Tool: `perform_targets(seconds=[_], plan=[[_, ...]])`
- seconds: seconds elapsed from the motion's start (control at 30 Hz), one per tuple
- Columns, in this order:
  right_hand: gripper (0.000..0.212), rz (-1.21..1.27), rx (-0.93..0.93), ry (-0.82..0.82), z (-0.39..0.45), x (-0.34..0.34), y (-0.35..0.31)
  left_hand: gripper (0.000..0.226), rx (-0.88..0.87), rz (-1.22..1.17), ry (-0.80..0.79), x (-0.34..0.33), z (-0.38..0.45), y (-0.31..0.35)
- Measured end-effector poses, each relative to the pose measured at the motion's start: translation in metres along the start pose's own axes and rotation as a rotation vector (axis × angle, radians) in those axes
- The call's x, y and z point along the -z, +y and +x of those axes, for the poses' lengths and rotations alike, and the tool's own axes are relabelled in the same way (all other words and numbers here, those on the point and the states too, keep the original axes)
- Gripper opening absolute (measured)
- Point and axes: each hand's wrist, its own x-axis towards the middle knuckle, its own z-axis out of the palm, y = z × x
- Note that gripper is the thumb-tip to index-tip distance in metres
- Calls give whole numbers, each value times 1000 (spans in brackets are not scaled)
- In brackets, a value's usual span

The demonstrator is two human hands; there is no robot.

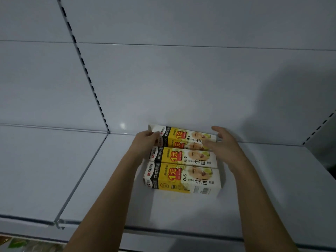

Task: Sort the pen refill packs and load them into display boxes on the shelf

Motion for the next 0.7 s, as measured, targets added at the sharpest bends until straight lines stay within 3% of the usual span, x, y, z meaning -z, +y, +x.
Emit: perform_targets(seconds=[0.07,0.2,0.3,0.4,0.53,0.7], plan=[[60,-55,31,-88,8,-1,-1,24,1,34,-6,-3,1,6],[56,-93,146,-88,16,0,-7,13,-119,-91,106,-4,1,10],[54,-46,270,-96,16,1,-23,30,-250,-218,228,3,-5,24],[52,55,336,-166,6,-11,-45,33,-388,-381,353,13,-27,54],[47,100,372,-360,-20,-42,-70,26,-621,-550,409,18,-63,83],[36,70,487,-504,-51,-70,-89,49,-812,-570,363,39,-93,83]])
